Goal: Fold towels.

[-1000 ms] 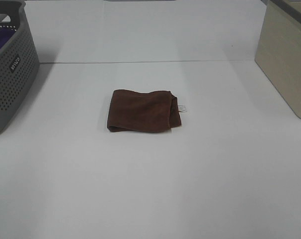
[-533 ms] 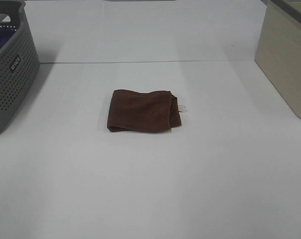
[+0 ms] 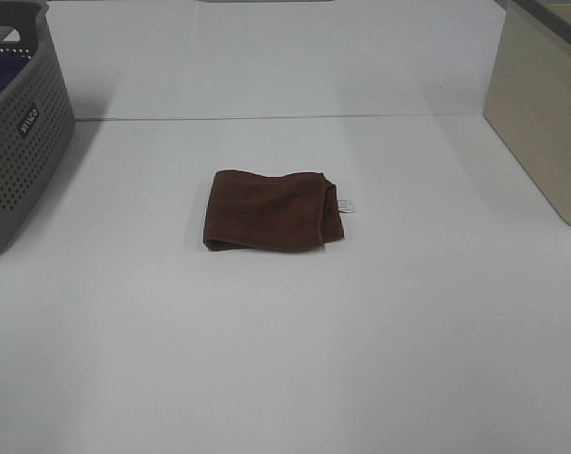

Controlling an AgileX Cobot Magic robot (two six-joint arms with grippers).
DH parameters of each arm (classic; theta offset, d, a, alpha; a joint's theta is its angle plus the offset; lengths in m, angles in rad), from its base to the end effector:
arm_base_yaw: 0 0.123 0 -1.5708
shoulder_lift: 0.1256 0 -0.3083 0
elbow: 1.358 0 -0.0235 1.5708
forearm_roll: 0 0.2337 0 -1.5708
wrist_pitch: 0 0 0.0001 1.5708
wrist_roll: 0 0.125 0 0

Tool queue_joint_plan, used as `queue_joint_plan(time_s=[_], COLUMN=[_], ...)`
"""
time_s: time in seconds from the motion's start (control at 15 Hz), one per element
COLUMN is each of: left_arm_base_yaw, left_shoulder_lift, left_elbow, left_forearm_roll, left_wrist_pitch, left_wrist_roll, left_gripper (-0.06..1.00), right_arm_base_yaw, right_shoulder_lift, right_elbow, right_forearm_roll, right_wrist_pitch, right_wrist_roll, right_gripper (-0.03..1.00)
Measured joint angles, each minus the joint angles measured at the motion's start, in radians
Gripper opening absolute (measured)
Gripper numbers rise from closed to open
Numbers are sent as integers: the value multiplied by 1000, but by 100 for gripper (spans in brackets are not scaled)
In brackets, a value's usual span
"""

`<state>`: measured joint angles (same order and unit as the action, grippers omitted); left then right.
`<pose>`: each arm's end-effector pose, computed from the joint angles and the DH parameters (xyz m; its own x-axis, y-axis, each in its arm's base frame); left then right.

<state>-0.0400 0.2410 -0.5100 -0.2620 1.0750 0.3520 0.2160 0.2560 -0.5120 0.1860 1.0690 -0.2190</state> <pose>0.0146 -0.0291 0.2582 -0.5831 0.2409 -0.7759 0.3515 0.9358 0.0264 0.0141 0.0238 0.2573 -0.5951 -0.2603 -0.7603 -0.4105 0.9118 0.0092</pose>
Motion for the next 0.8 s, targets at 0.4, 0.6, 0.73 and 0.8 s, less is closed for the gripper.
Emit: queue_joint_plan(time_s=[0.4, 0.6, 0.73, 0.8], left_arm_base_yaw=[58, 58, 58, 53], left_shoulder_lift=[-207, -245, -245, -245], left_elbow=[2, 2, 2, 2], left_forearm_roll=[0, 0, 0, 0], left_wrist_pitch=[-2, -4, -5, -5], left_wrist_roll=[0, 0, 0, 0], left_gripper=[80, 80, 80, 80], right_arm_base_yaw=[-188, -188, -188, -188], right_shoulder_lift=[-184, -258, -262, -262], right_elbow=[0, 0, 0, 0], right_forearm_roll=[12, 14, 21, 21], right_wrist_pitch=[-1, 1, 0, 0], right_wrist_roll=[0, 0, 0, 0], right_gripper=[77, 77, 77, 77])
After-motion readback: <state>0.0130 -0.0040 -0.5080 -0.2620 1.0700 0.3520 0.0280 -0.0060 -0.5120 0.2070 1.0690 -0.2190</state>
